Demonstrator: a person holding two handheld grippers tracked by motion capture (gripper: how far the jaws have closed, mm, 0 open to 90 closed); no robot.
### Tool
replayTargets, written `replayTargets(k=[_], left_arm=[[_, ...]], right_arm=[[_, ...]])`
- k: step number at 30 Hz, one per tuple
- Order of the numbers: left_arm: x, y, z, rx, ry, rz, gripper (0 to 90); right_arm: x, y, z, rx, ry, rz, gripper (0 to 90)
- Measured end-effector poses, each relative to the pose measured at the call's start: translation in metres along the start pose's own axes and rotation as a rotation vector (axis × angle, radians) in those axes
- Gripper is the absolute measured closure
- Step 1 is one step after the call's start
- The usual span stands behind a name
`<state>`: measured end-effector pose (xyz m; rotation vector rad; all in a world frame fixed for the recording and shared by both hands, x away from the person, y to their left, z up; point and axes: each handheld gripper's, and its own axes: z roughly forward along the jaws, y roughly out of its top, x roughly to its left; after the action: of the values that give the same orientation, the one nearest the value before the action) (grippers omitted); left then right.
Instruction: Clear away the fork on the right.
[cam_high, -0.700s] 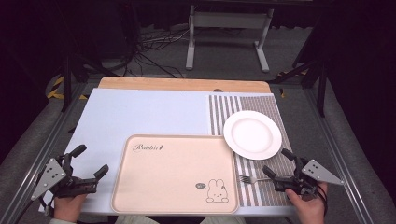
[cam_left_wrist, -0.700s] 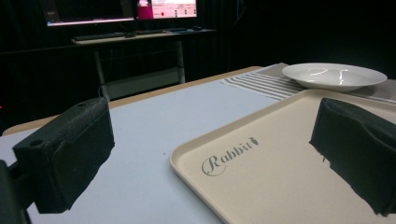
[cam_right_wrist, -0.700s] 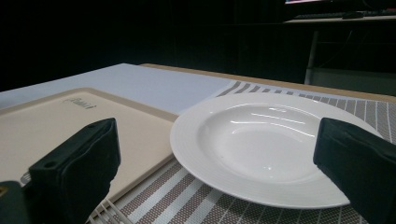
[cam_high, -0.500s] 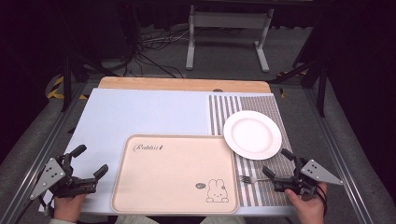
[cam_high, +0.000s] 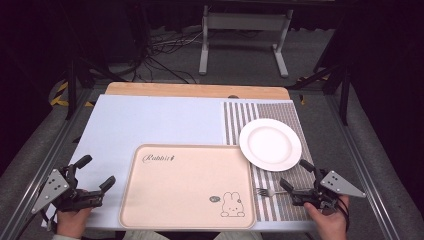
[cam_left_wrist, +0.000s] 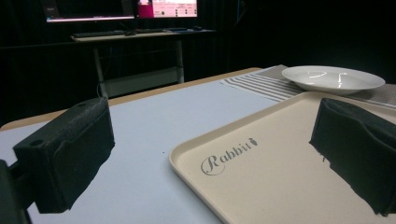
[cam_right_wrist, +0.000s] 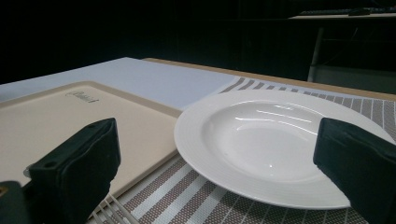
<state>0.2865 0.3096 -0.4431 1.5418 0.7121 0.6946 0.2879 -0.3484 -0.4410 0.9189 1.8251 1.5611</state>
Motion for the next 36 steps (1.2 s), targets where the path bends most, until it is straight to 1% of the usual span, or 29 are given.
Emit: replayTargets(k=[4,7,8,9,10,11,12,14,15,16,17,21,24,27,28,29,31,32,34,35,36], left_arm=[[0.000,0.000,0.000,-0.001,0.002,-0.001,0.2],[0.000,0.000,0.000,0.002,0.003,0.002,0.3],[-0.001,0.000,0.001,0.000,0.002,-0.001,0.3],[-0.001,0.000,0.001,0.000,0.002,0.000,0.3],[-0.001,0.000,0.001,0.000,0.002,0.001,0.3],[-0.001,0.000,0.001,-0.003,0.002,0.001,0.2],[-0.001,0.000,0.001,-0.003,0.002,-0.001,0.2],[-0.001,0.000,0.001,-0.002,0.002,0.000,0.3],[-0.001,0.000,0.001,-0.002,0.002,0.000,0.2],[-0.001,0.000,0.001,-0.003,0.002,0.002,0.2],[-0.001,0.000,0.001,-0.003,0.002,0.002,0.2],[-0.001,0.000,0.001,0.004,0.002,0.006,0.3],[-0.001,0.000,0.001,0.003,0.003,0.004,0.2],[-0.001,0.000,0.001,0.006,0.001,0.005,0.3],[-0.001,0.000,0.001,0.004,0.002,0.002,0.2],[-0.001,0.000,0.001,0.004,0.002,0.002,0.2],[-0.001,0.000,0.001,0.004,0.002,0.004,0.2],[-0.001,0.000,0.001,0.004,0.002,0.005,0.2],[-0.001,0.000,0.001,0.003,0.002,0.004,0.3],[-0.001,0.000,0.001,0.005,0.001,0.005,0.2],[-0.001,0.000,0.001,0.005,0.002,0.003,0.2]], right_arm=[[0.001,0.004,0.001,0.003,0.013,0.000,1.6],[0.000,0.013,0.003,0.036,0.026,-0.025,1.6],[-0.001,0.016,0.004,0.051,0.031,-0.026,1.6],[-0.001,0.018,0.005,0.067,0.035,-0.032,1.5],[-0.002,0.022,0.006,0.097,0.036,-0.049,1.5],[-0.003,0.027,0.009,0.150,0.047,-0.059,1.5],[-0.003,0.030,0.010,0.169,0.049,-0.067,1.5],[-0.004,0.036,0.013,0.204,0.057,-0.090,1.5],[-0.004,0.036,0.013,0.204,0.057,-0.090,1.5],[-0.004,0.040,0.015,0.234,0.068,-0.108,1.6],[-0.004,0.040,0.015,0.234,0.068,-0.108,1.6],[-0.004,0.050,0.020,0.285,0.089,-0.149,1.7],[-0.004,0.057,0.022,0.345,0.112,-0.185,1.7],[-0.003,0.061,0.025,0.393,0.130,-0.199,2.0],[-0.003,0.062,0.026,0.415,0.133,-0.213,2.2],[-0.003,0.062,0.026,0.415,0.133,-0.213,2.2],[-0.001,0.065,0.030,0.484,0.159,-0.264,2.6],[-0.001,0.065,0.030,0.484,0.159,-0.264,2.6],[-0.001,0.068,0.032,0.518,0.166,-0.286,2.6],[-0.001,0.070,0.033,0.544,0.173,-0.299,2.6],[-0.001,0.070,0.033,0.544,0.173,-0.299,2.6]])
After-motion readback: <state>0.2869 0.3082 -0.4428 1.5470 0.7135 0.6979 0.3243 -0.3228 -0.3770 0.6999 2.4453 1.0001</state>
